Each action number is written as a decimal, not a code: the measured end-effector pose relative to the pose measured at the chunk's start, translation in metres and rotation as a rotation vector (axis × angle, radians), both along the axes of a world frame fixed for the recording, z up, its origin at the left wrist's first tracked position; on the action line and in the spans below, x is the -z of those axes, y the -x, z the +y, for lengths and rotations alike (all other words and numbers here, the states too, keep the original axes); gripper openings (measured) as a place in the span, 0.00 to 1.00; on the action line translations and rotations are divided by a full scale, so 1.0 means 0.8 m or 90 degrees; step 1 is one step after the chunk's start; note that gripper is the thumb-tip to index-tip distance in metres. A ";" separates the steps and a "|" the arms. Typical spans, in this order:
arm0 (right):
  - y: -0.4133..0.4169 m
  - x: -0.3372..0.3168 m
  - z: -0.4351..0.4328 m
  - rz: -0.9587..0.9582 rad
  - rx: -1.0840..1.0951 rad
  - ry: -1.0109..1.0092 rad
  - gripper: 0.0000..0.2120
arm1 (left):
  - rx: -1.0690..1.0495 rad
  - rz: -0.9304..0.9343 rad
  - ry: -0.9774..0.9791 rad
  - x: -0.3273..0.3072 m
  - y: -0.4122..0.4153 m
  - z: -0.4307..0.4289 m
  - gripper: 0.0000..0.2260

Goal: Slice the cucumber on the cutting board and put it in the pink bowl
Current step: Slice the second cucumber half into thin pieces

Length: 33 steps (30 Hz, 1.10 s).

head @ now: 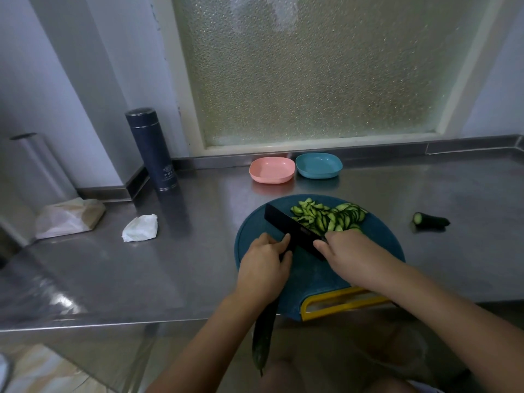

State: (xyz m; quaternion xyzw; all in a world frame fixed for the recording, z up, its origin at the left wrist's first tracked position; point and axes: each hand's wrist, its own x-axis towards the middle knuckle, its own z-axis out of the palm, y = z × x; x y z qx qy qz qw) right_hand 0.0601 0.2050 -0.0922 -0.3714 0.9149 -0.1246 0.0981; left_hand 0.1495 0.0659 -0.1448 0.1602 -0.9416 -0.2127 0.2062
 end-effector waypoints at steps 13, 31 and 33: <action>-0.005 -0.015 0.006 -0.004 -0.012 -0.006 0.18 | -0.010 -0.011 0.018 -0.002 0.001 0.003 0.19; -0.004 0.010 -0.007 0.076 -0.038 -0.005 0.18 | -0.003 0.003 0.007 0.001 0.001 0.001 0.19; -0.007 0.012 -0.003 0.091 -0.035 -0.003 0.18 | -0.004 0.003 0.012 0.001 0.002 0.001 0.19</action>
